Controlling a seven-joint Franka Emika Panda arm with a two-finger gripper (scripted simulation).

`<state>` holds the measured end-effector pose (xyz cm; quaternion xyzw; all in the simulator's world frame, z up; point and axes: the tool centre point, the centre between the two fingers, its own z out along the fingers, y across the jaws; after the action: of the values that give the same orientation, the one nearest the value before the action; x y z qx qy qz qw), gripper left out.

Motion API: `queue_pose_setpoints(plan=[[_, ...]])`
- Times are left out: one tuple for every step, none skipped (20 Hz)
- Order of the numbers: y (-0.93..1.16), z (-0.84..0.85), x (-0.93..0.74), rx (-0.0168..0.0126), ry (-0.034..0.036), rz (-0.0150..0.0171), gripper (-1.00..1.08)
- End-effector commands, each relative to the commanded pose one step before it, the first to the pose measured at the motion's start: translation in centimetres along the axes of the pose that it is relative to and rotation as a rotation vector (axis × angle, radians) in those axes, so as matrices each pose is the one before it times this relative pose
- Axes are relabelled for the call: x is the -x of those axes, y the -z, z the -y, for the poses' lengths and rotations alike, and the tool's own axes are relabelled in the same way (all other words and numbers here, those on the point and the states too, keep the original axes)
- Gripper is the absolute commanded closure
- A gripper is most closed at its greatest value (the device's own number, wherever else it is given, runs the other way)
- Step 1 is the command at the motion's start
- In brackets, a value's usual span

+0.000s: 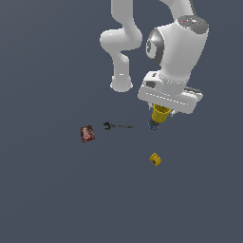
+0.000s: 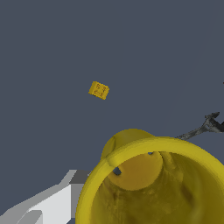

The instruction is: Pick up a designated object from a clutter of objects.

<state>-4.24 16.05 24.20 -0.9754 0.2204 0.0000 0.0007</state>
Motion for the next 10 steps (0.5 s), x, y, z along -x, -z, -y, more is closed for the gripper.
queue_pose_setpoints(plan=[[2.559,0.027,-0.408,-0.00042,0.00016,-0.00017,1.08],[0.986,0.02,-0.175,0.0,0.0,0.0,1.08],[0.987,0.022,-0.177,0.0,0.0,0.0,1.08],[0.988,0.023,-0.18,0.0,0.0,0.0,1.08],[0.989,0.025,-0.182,0.0,0.0,0.0,1.08],[0.989,0.027,-0.185,0.0,0.0,0.0,1.08],[0.966,0.027,-0.208,0.00051,-0.00044,0.00012,1.08],[0.99,0.031,-0.191,0.0,0.0,0.0,1.08],[0.99,0.034,-0.194,0.0,0.0,0.0,1.08],[0.972,0.036,-0.194,0.0,0.0,0.0,1.08]])
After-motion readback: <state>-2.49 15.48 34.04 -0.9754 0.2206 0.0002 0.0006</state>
